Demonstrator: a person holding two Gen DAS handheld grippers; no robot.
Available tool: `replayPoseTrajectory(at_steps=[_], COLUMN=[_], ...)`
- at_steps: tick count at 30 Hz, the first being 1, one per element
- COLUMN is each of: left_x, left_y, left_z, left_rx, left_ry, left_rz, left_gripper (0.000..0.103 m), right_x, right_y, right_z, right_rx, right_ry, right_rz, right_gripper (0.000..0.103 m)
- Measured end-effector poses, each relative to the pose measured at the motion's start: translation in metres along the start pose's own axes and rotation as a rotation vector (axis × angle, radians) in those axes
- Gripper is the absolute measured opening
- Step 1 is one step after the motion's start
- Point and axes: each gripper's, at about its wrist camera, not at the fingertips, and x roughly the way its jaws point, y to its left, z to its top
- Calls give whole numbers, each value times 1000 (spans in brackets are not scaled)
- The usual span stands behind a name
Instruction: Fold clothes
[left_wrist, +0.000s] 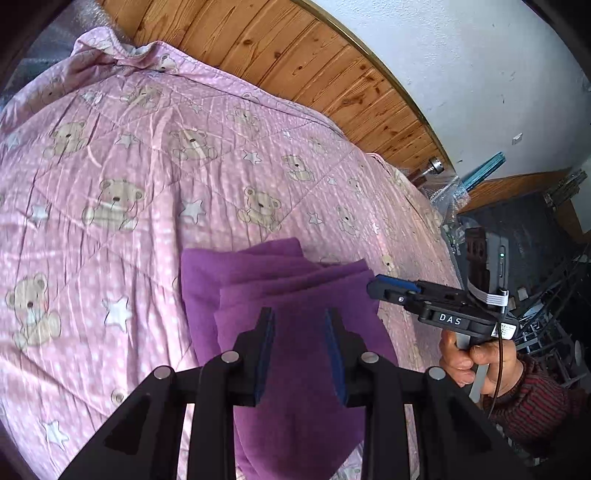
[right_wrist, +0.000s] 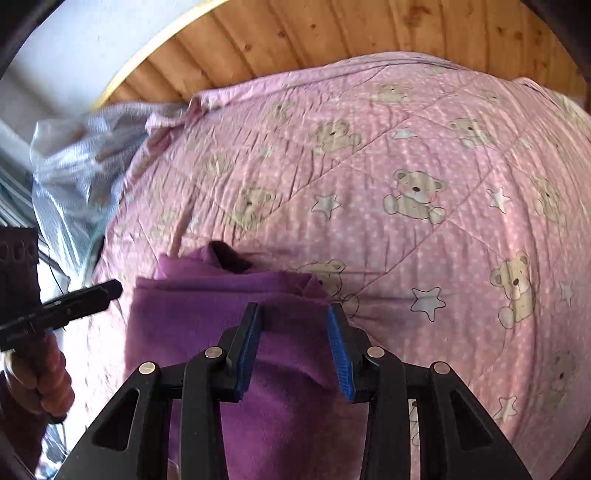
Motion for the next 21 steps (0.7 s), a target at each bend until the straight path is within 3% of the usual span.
replayPoseTrajectory(at_steps=[2, 4, 6, 9, 10, 11, 12, 13, 14, 17, 18, 19, 21], left_x=[8, 22, 48, 99, 118, 137, 155, 172, 184, 194, 194, 189, 160], left_y=[-26, -53, -79, -120, -128, -137, -141, -138, -130, -92, -80, -68, -51], left_z=[12, 23, 34, 39, 36, 33, 28, 21, 17, 27, 34, 43, 64], left_rx=[67, 125, 182, 322, 375, 427, 477, 522, 529, 388, 348, 281, 101], left_ry=[16, 44, 104, 235, 269, 303, 333, 358, 371, 342, 321, 301, 240], left_rz=[-3, 1, 20, 107, 157, 207, 266, 347, 406, 464, 523, 506, 321], left_gripper=[34, 52, 57, 58, 58, 58, 57, 39, 37, 35, 24, 24, 24], right_x=[-18, -23, -17, -1, 2, 5, 7, 8, 9, 10, 8, 6, -4], right_y=[-12, -20, -23, -20, -18, -14, -9, -4, -1, -5, -8, -12, -18], right_z=[-19, -44, -72, -101, -105, -108, -111, -116, -122, -136, -137, -138, -131], right_rx=[67, 102, 113, 121, 125, 115, 92, 69, 62, 70, 82, 92, 92], right_ry=[-34, -11, 47, 90, 82, 76, 74, 71, 75, 82, 82, 83, 70], right_rz=[30, 50, 63, 88, 103, 110, 98, 77, 72, 96, 108, 123, 152], right_gripper=[55, 57, 57, 57, 53, 40, 38, 36, 36, 37, 38, 41, 42])
